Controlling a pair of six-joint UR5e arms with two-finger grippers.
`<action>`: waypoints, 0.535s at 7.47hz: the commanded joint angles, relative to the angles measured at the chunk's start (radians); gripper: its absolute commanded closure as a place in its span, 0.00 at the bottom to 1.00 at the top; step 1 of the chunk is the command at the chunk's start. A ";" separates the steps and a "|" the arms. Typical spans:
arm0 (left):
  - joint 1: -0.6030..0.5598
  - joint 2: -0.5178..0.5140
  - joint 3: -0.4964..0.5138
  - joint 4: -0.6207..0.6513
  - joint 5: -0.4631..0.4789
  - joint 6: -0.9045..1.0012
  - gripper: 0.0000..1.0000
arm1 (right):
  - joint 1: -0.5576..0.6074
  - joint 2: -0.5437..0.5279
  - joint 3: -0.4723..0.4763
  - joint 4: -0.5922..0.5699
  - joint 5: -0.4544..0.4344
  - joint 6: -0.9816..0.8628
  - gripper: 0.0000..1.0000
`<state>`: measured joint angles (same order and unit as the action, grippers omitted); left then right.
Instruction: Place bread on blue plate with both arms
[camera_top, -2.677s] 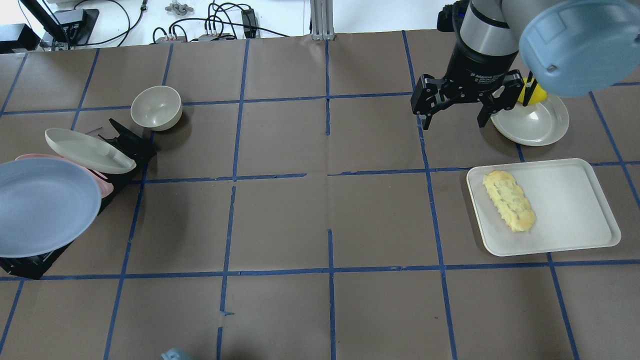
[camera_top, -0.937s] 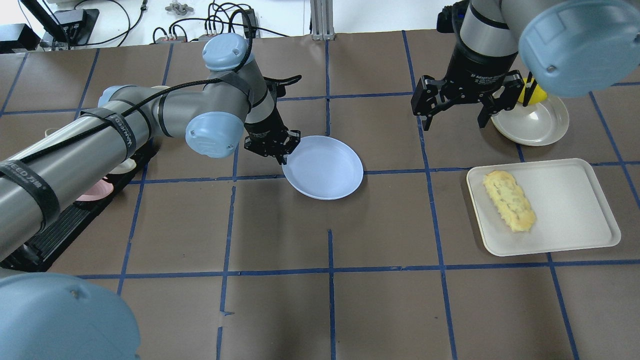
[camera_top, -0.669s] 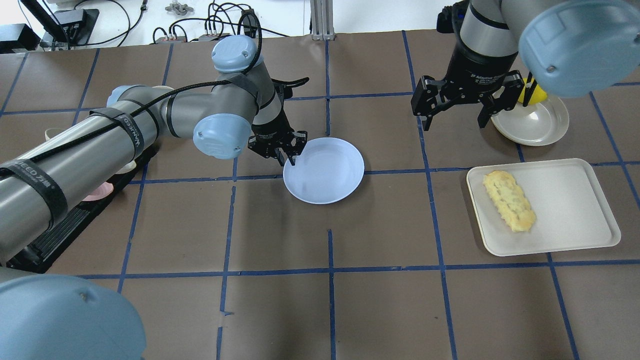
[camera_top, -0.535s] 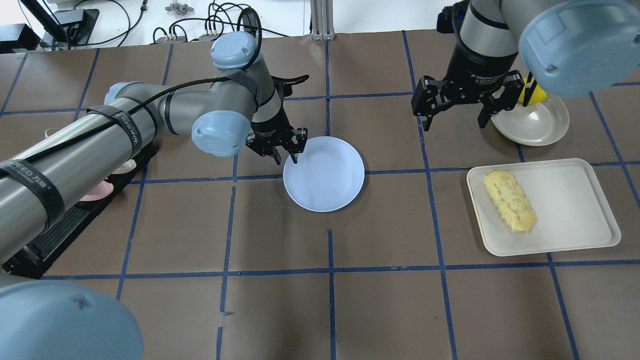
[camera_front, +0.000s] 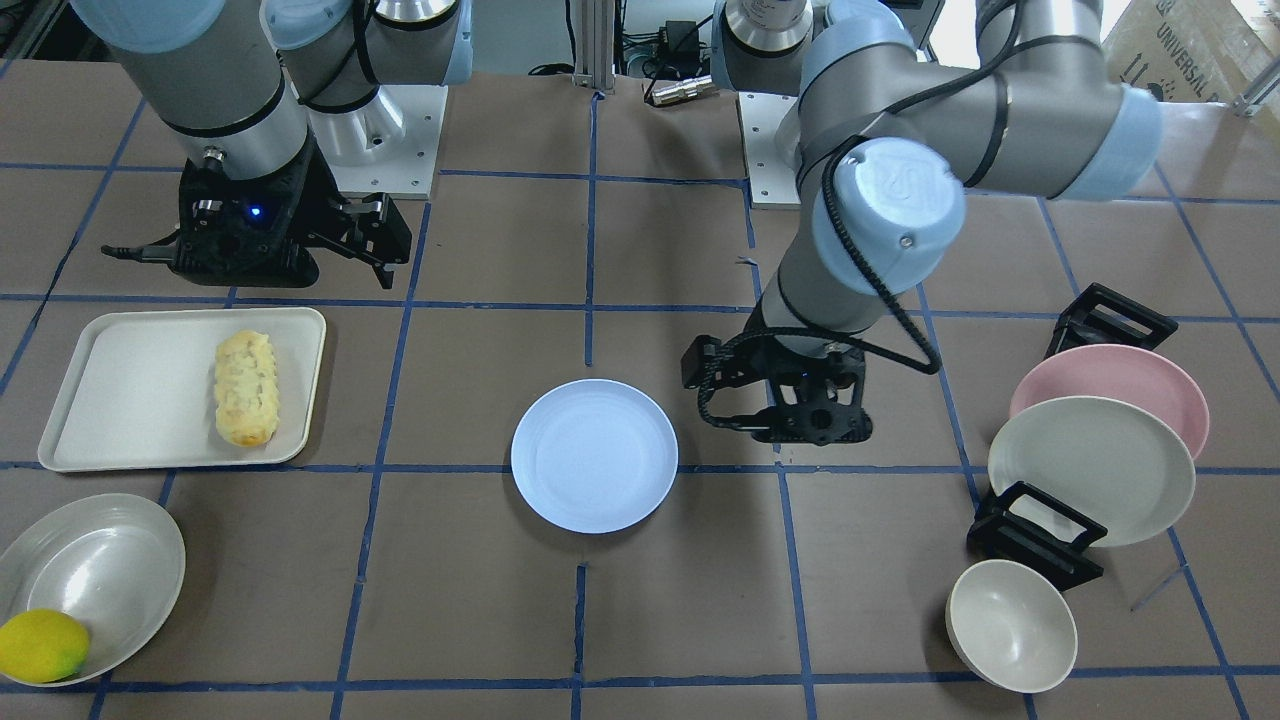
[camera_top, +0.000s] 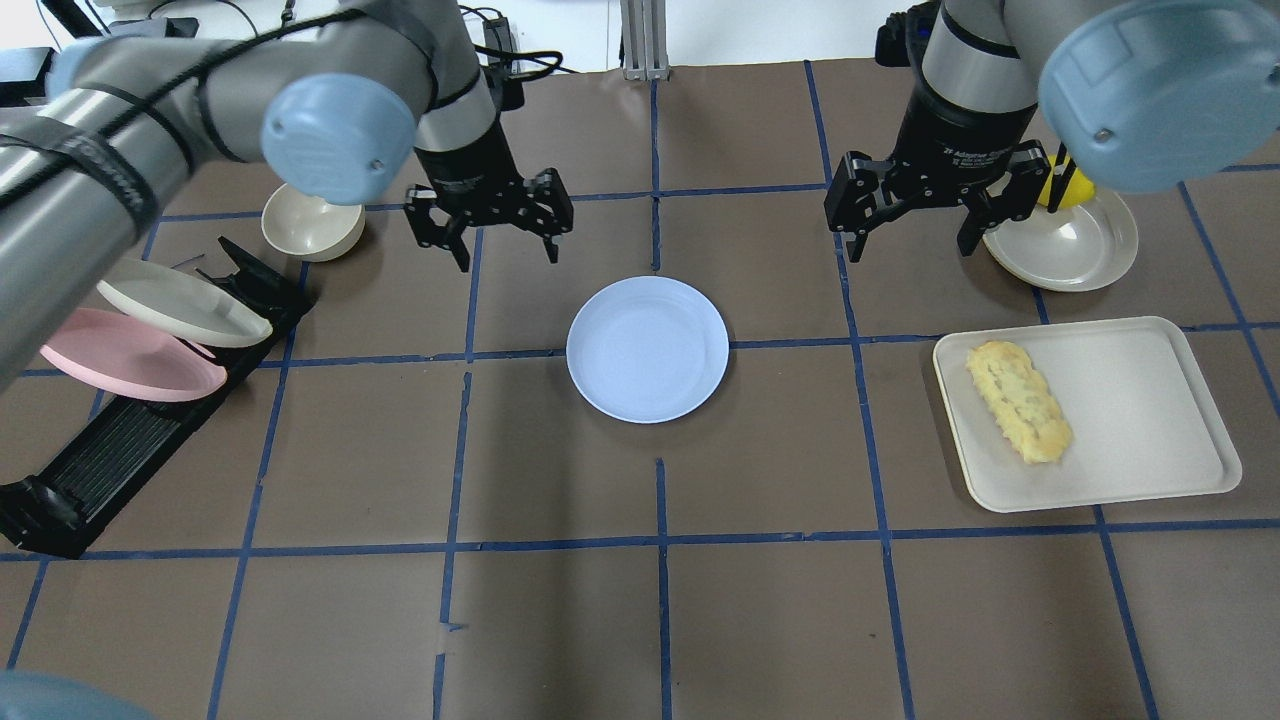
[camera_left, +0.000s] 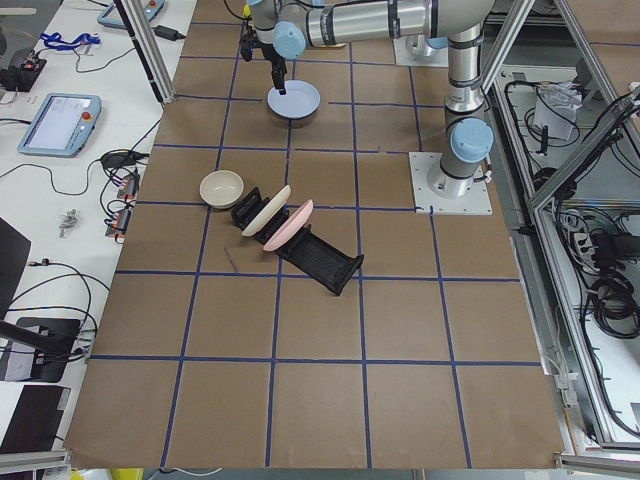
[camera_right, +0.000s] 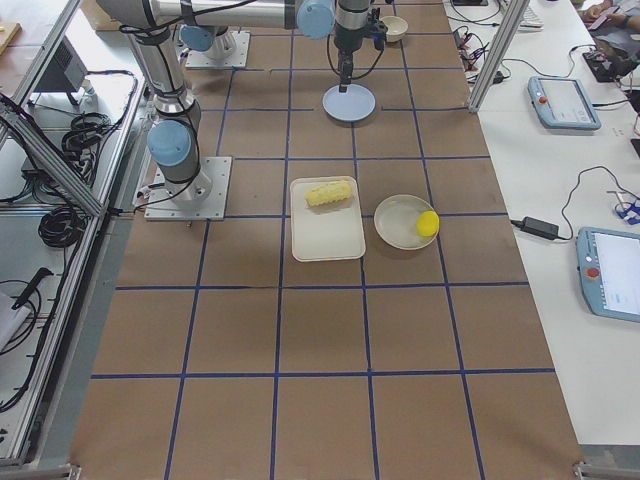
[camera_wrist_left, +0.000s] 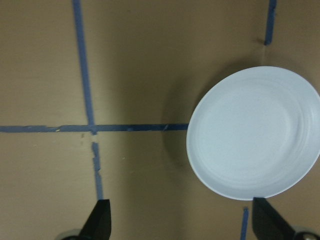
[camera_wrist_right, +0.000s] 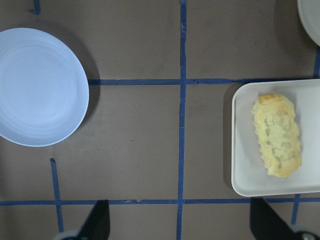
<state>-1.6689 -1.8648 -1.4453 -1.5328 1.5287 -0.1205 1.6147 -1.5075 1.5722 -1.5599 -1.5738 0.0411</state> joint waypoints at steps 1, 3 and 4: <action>0.082 0.126 -0.004 -0.113 0.039 0.102 0.00 | -0.036 -0.006 0.028 0.001 0.000 -0.004 0.00; 0.121 0.208 -0.094 -0.101 0.030 0.136 0.00 | -0.175 -0.002 0.110 -0.059 0.003 -0.132 0.00; 0.120 0.222 -0.102 -0.101 0.030 0.136 0.00 | -0.267 -0.008 0.185 -0.141 0.001 -0.206 0.00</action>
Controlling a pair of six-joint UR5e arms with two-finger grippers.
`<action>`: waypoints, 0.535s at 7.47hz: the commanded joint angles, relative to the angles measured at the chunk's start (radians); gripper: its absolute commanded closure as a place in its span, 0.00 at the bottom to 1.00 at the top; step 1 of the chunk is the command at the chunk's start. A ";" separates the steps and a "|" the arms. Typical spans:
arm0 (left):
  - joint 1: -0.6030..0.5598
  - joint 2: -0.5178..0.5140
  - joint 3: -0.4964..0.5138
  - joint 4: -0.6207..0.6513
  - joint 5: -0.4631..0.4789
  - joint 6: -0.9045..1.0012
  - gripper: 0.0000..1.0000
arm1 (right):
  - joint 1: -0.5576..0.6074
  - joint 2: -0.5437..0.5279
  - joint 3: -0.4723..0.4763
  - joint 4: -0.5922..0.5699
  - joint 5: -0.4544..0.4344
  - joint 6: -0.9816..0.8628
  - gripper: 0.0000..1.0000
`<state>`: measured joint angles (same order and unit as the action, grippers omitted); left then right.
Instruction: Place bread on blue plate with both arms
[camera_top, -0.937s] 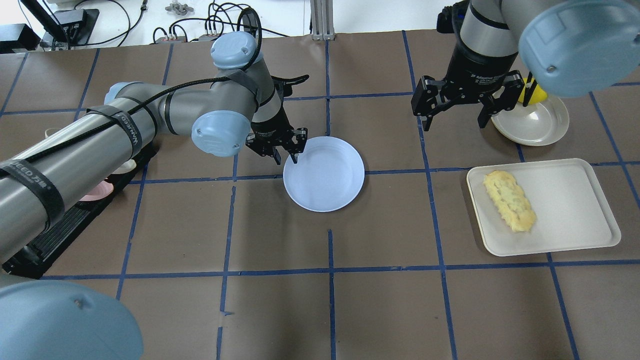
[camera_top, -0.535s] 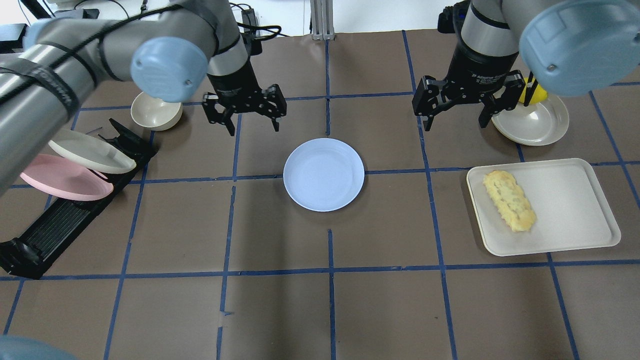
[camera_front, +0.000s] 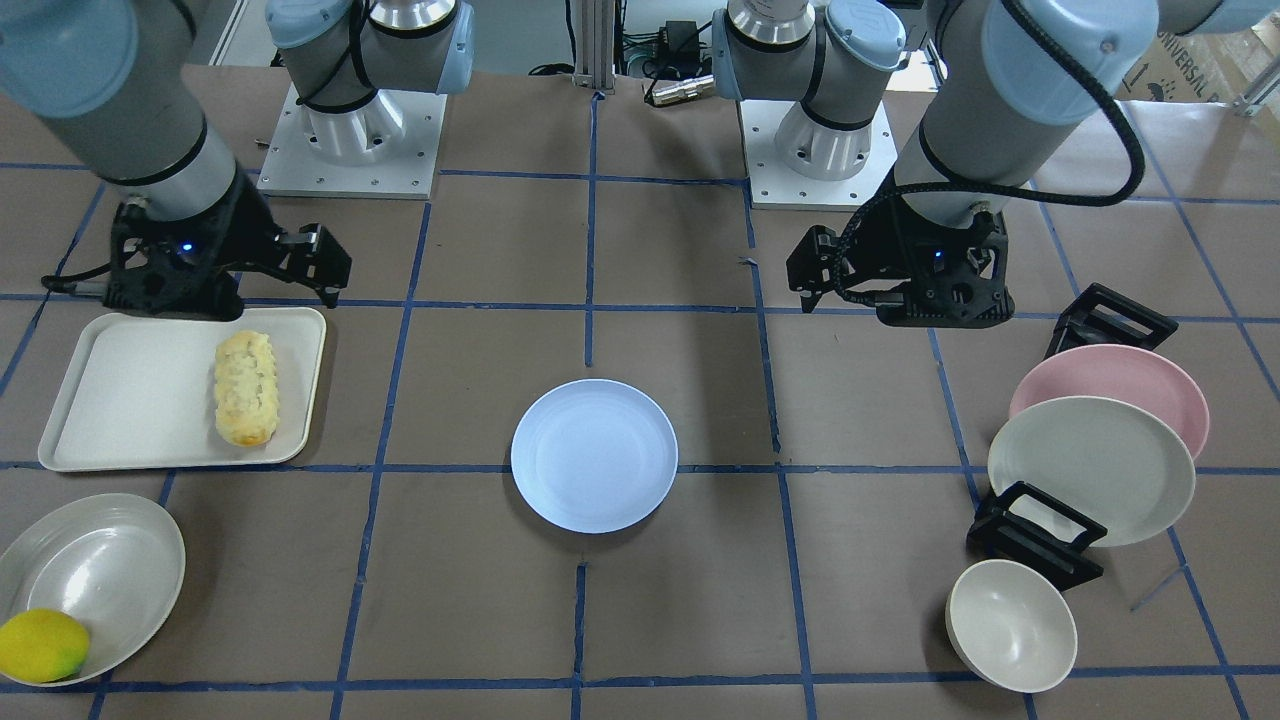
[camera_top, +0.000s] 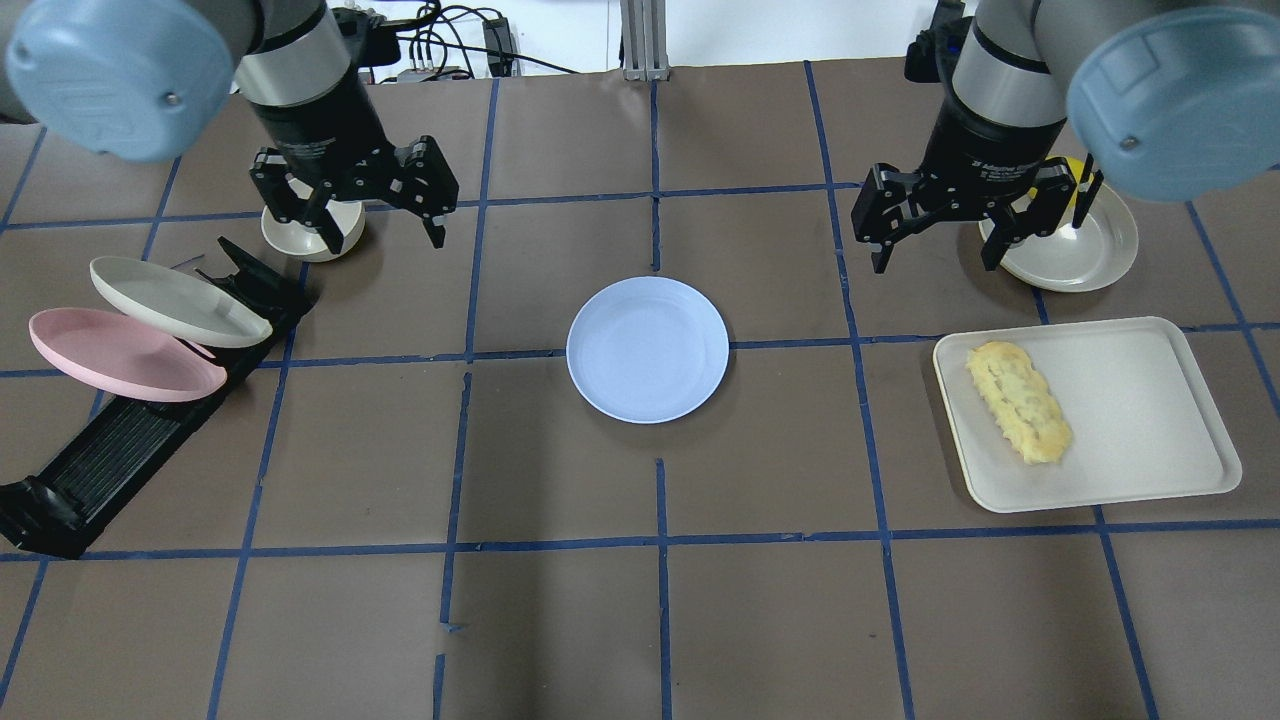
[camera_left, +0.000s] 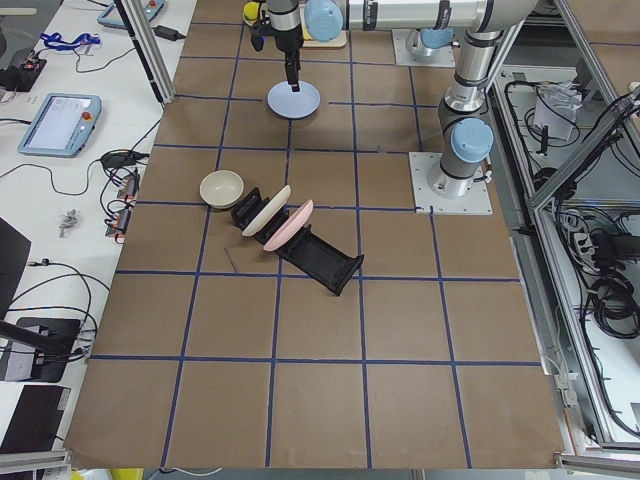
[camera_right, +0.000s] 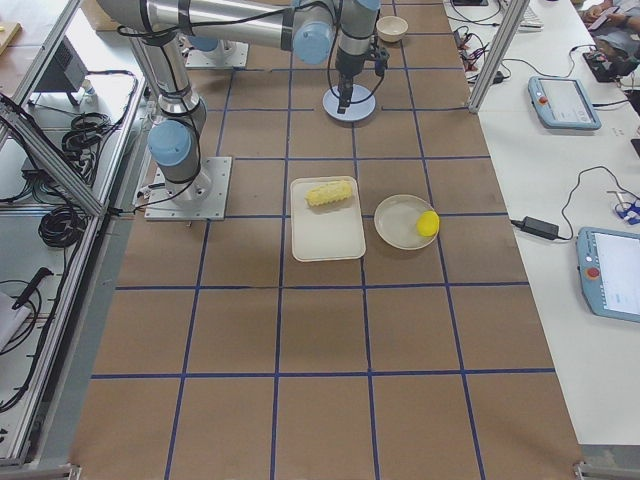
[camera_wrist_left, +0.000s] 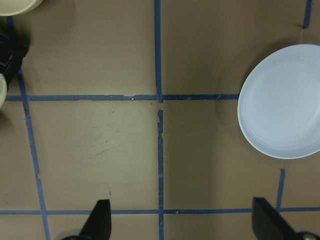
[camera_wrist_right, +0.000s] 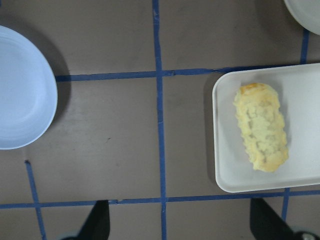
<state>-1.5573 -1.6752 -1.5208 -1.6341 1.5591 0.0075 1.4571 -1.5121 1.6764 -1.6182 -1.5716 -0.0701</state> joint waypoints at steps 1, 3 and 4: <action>0.005 0.026 -0.025 0.000 -0.002 0.006 0.00 | -0.135 -0.013 0.148 -0.126 -0.004 -0.156 0.00; 0.005 0.019 -0.025 0.000 -0.001 0.006 0.00 | -0.141 -0.008 0.297 -0.317 -0.036 -0.163 0.00; 0.005 0.006 -0.027 0.000 0.001 0.005 0.00 | -0.142 0.006 0.321 -0.383 -0.071 -0.213 0.00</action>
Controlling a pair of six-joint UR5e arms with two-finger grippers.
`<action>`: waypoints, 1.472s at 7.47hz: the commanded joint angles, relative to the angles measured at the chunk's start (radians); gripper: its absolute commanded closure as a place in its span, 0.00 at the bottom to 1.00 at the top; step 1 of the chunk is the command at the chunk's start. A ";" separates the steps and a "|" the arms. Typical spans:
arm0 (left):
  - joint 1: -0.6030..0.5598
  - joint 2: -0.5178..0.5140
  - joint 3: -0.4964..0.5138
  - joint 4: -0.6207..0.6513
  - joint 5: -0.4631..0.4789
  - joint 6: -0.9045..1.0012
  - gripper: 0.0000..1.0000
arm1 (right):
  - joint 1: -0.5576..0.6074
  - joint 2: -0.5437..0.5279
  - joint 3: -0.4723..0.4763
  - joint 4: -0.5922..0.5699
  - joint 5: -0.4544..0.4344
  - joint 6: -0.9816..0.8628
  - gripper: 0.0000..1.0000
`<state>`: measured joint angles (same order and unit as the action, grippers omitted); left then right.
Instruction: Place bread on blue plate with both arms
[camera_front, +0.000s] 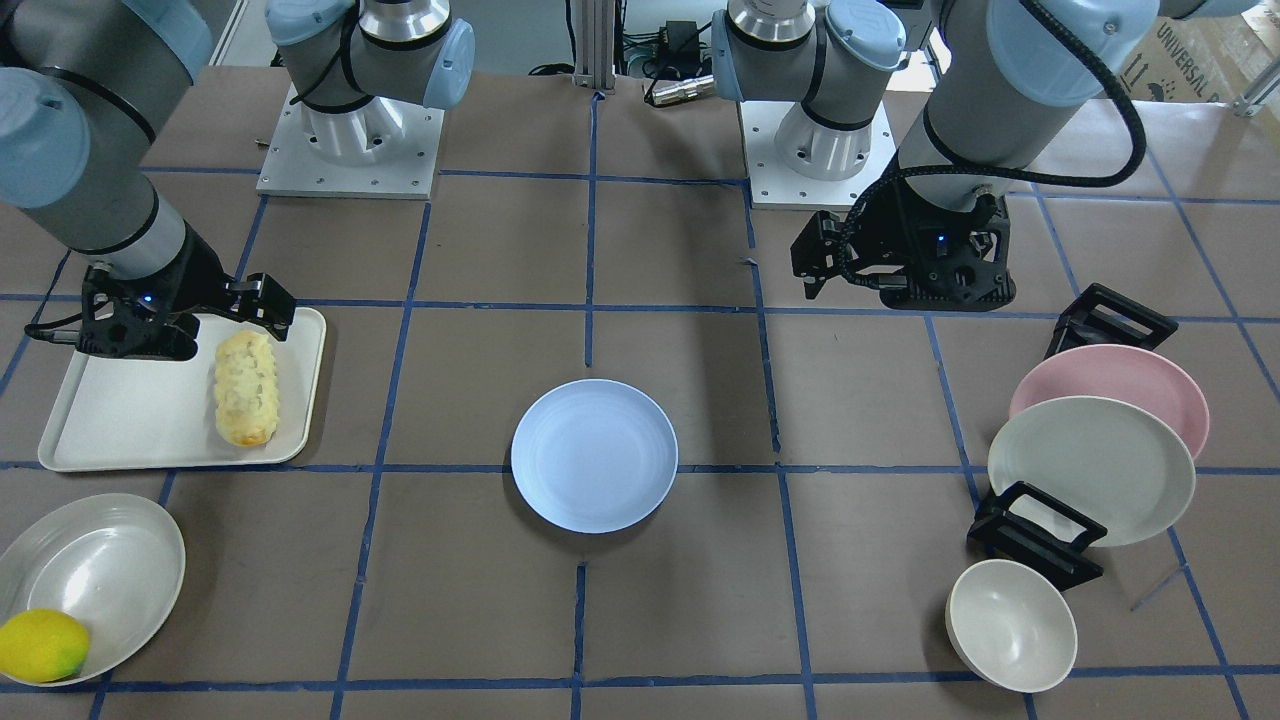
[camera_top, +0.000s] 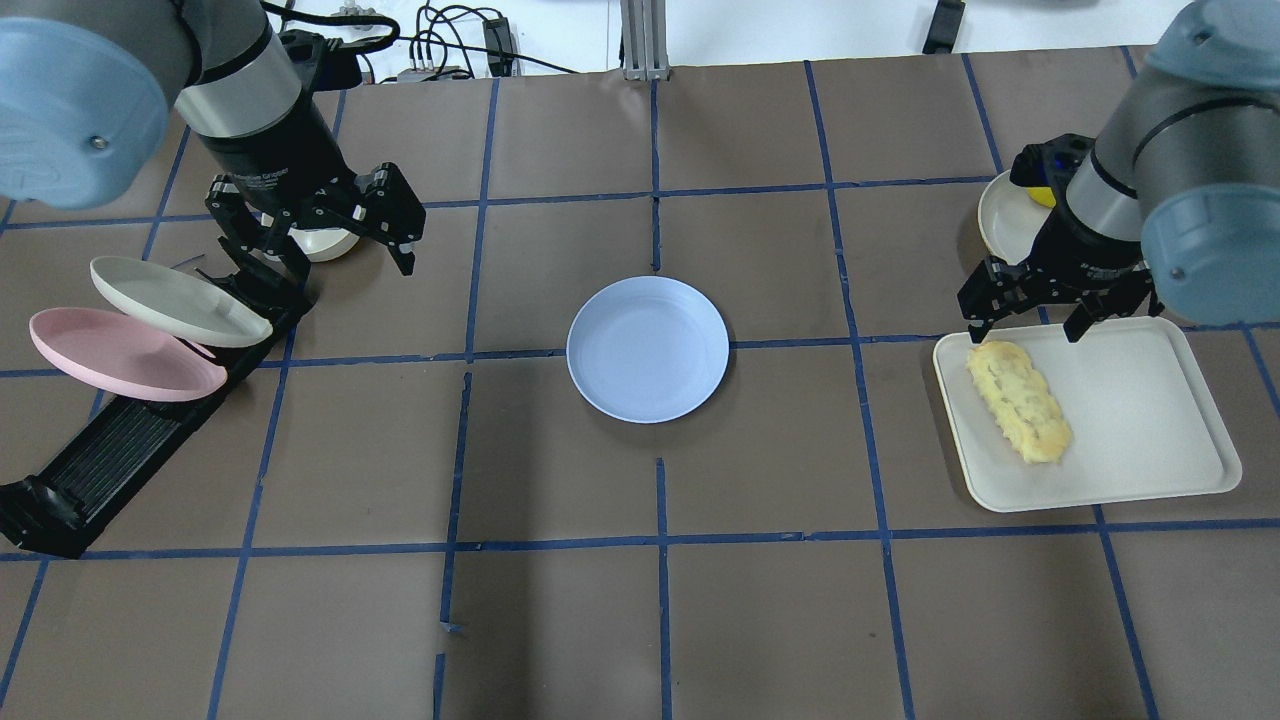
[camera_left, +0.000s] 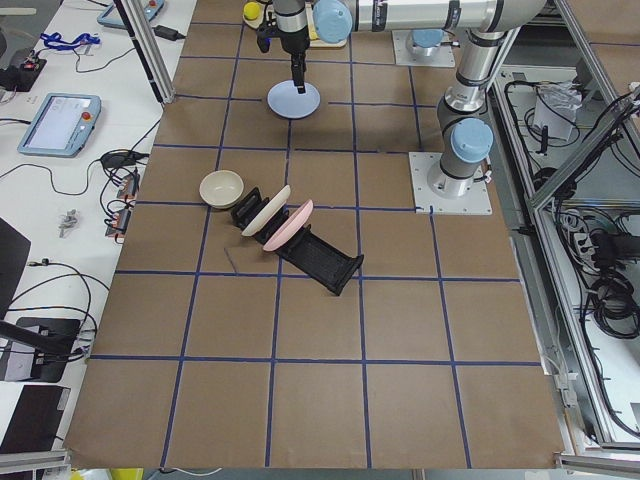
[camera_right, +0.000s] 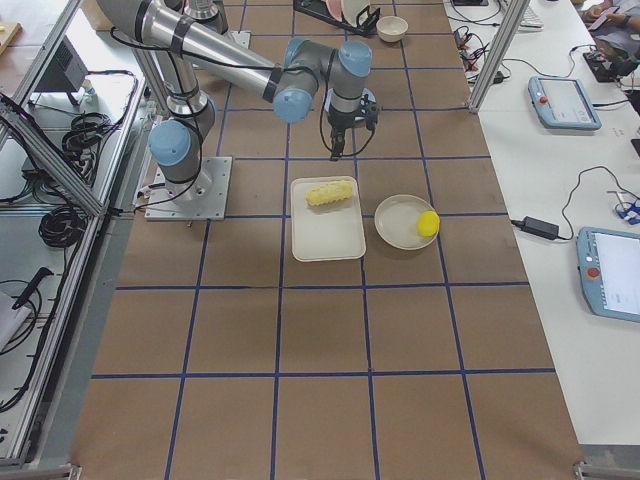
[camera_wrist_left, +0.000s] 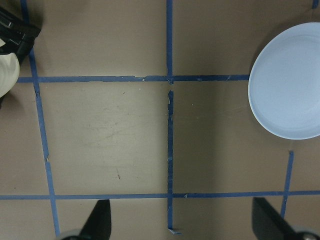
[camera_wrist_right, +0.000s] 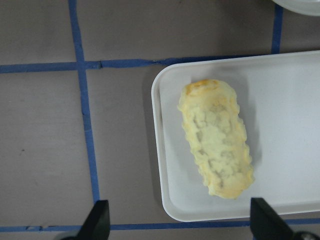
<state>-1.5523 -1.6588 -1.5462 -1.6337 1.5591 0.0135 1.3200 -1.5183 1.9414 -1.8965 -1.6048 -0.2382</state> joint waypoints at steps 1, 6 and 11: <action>0.000 -0.012 0.000 0.002 0.001 -0.006 0.00 | -0.027 0.033 0.060 -0.124 -0.076 -0.118 0.00; 0.000 -0.012 -0.002 0.000 -0.002 -0.010 0.00 | -0.071 0.144 0.220 -0.383 -0.075 -0.205 0.05; -0.002 -0.012 -0.005 -0.002 -0.001 -0.009 0.00 | -0.062 0.146 0.188 -0.380 -0.222 -0.268 0.85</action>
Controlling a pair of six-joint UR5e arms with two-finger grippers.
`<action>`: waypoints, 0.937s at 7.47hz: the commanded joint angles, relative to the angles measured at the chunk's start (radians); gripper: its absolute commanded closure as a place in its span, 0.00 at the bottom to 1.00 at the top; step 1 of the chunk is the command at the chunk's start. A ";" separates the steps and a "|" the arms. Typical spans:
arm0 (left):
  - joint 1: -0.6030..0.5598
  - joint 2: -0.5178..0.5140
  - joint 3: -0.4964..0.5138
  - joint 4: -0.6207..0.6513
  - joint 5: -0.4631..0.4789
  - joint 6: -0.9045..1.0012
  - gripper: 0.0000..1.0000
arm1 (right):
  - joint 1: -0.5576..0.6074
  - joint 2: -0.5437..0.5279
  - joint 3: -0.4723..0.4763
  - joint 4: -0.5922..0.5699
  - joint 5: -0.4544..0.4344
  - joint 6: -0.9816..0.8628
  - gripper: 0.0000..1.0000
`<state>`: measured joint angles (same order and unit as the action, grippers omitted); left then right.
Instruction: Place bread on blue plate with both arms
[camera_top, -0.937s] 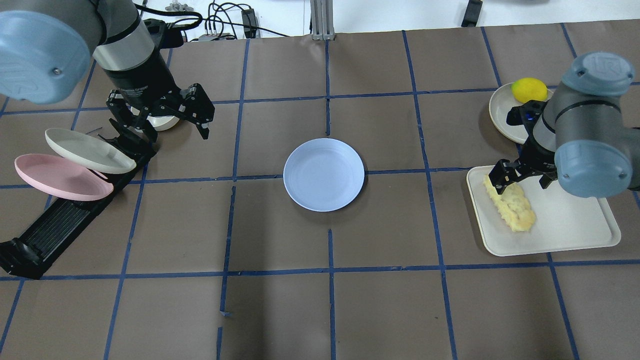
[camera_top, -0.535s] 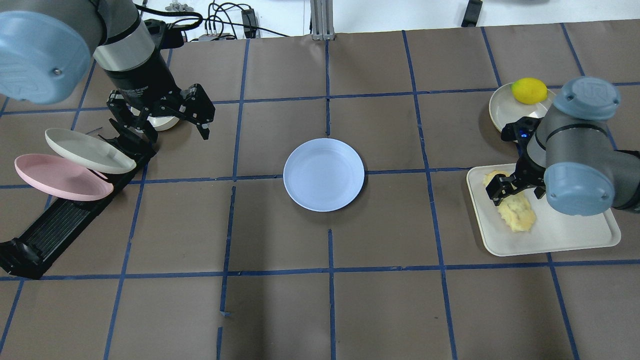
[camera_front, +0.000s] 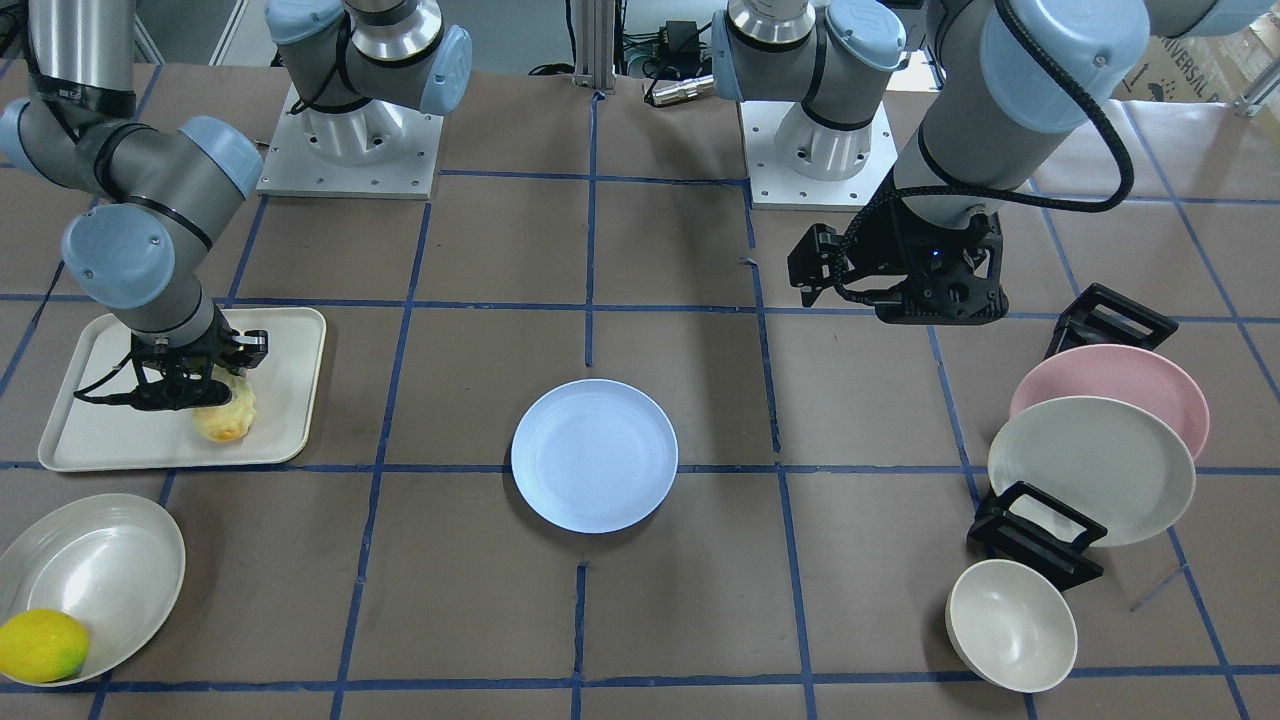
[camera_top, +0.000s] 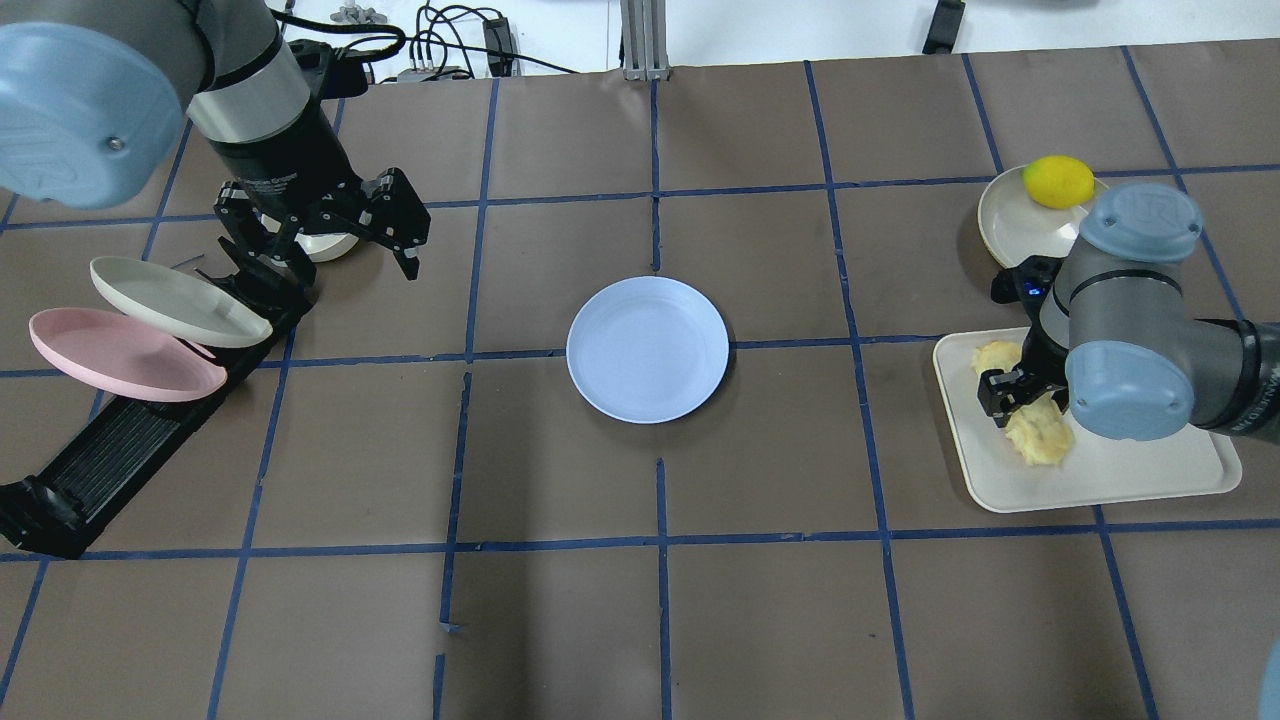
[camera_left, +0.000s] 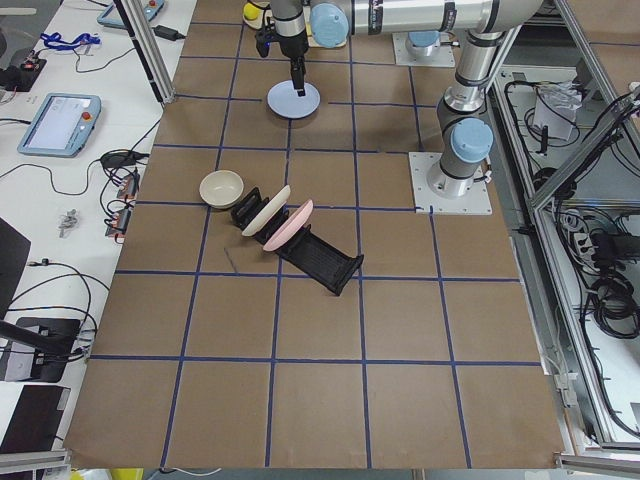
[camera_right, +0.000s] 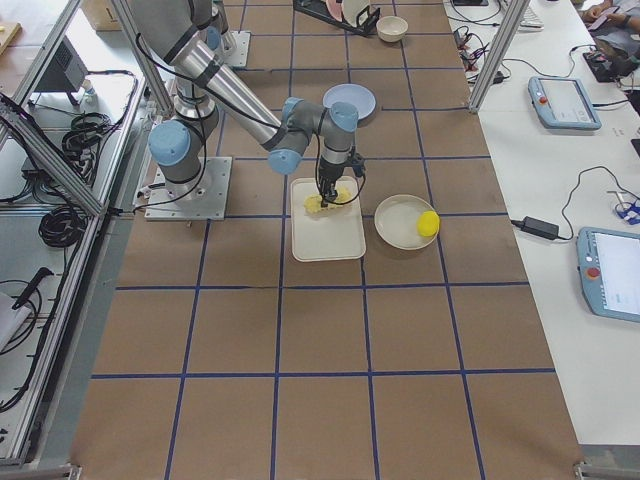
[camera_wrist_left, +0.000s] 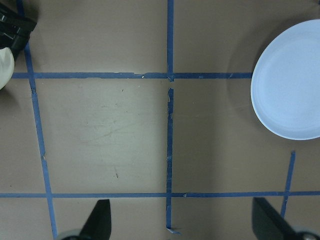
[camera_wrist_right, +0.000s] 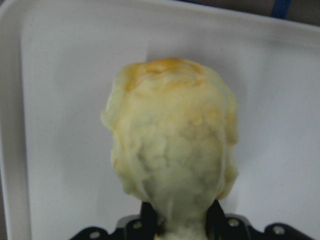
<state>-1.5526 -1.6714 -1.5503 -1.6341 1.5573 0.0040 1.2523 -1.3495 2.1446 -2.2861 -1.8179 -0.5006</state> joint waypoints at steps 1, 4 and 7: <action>-0.001 -0.001 -0.001 -0.001 0.001 -0.001 0.00 | 0.012 -0.074 -0.053 0.102 0.056 0.000 0.85; -0.003 0.001 -0.002 -0.003 0.003 -0.001 0.00 | 0.164 -0.113 -0.269 0.396 0.164 0.222 0.84; -0.003 0.004 -0.004 -0.004 0.004 0.004 0.00 | 0.430 -0.002 -0.455 0.468 0.166 0.411 0.81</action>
<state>-1.5554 -1.6688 -1.5536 -1.6377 1.5619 0.0058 1.5751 -1.4003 1.7691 -1.8533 -1.6560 -0.1547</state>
